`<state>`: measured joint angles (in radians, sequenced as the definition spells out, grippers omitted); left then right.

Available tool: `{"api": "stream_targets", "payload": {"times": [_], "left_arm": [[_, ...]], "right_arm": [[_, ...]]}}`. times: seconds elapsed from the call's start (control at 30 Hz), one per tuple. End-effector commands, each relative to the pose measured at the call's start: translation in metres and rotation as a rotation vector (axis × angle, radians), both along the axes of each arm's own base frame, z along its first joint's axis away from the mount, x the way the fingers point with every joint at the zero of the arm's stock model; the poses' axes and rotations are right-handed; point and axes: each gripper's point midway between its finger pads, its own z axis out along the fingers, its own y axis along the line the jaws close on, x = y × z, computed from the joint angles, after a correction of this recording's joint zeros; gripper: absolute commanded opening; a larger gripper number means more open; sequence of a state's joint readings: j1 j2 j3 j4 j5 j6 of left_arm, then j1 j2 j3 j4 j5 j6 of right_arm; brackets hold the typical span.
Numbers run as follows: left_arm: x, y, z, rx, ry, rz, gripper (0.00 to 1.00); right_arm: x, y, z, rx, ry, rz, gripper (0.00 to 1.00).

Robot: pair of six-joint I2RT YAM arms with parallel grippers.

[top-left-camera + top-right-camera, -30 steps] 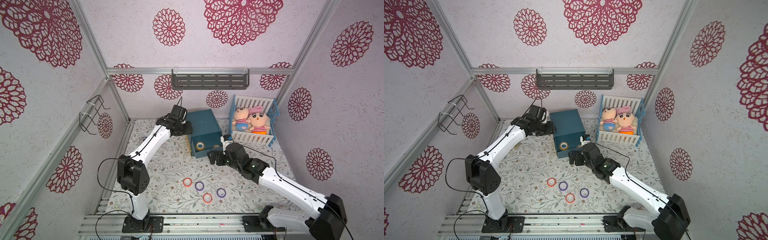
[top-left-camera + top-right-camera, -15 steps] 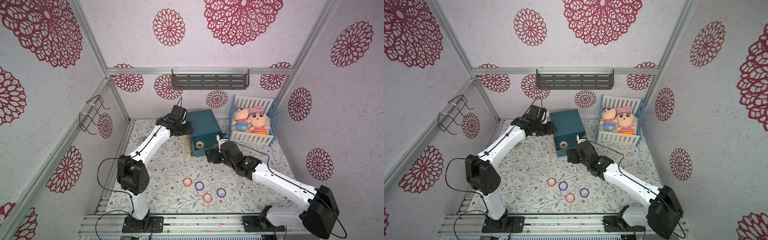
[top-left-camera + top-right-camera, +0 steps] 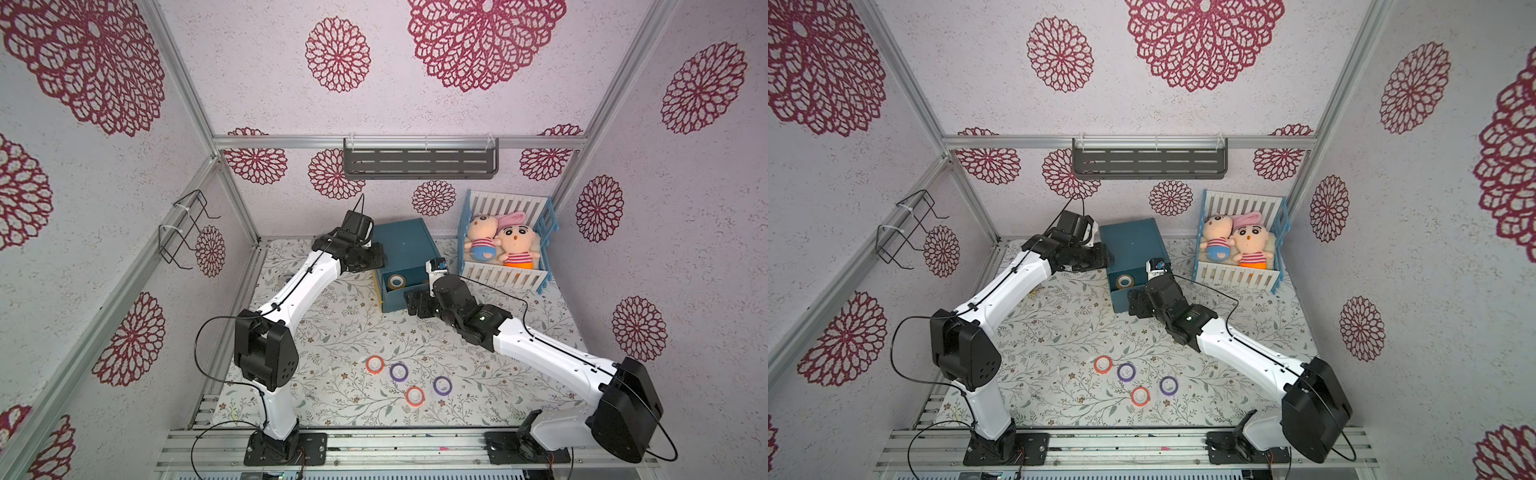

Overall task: Place the transparent tape into the drawer according to color
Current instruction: Close the drawer in the storage box.

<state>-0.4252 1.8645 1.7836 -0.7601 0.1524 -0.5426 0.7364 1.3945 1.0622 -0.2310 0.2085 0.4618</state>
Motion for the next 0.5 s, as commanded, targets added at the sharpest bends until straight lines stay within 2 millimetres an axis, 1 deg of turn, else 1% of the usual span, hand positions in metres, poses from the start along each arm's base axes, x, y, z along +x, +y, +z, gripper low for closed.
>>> {"api": "stream_targets", "payload": {"times": [0.0, 0.47], "left_arm": [[-0.005, 0.004, -0.005, 0.008, 0.017, -0.011, 0.49], [-0.009, 0.005, 0.001, 0.005, 0.008, -0.017, 0.49]], "right_arm": [[0.014, 0.008, 0.032, 0.034, -0.111, -0.012, 0.86], [0.037, 0.020, 0.040, 0.031, -0.191, -0.033, 0.84]]}}
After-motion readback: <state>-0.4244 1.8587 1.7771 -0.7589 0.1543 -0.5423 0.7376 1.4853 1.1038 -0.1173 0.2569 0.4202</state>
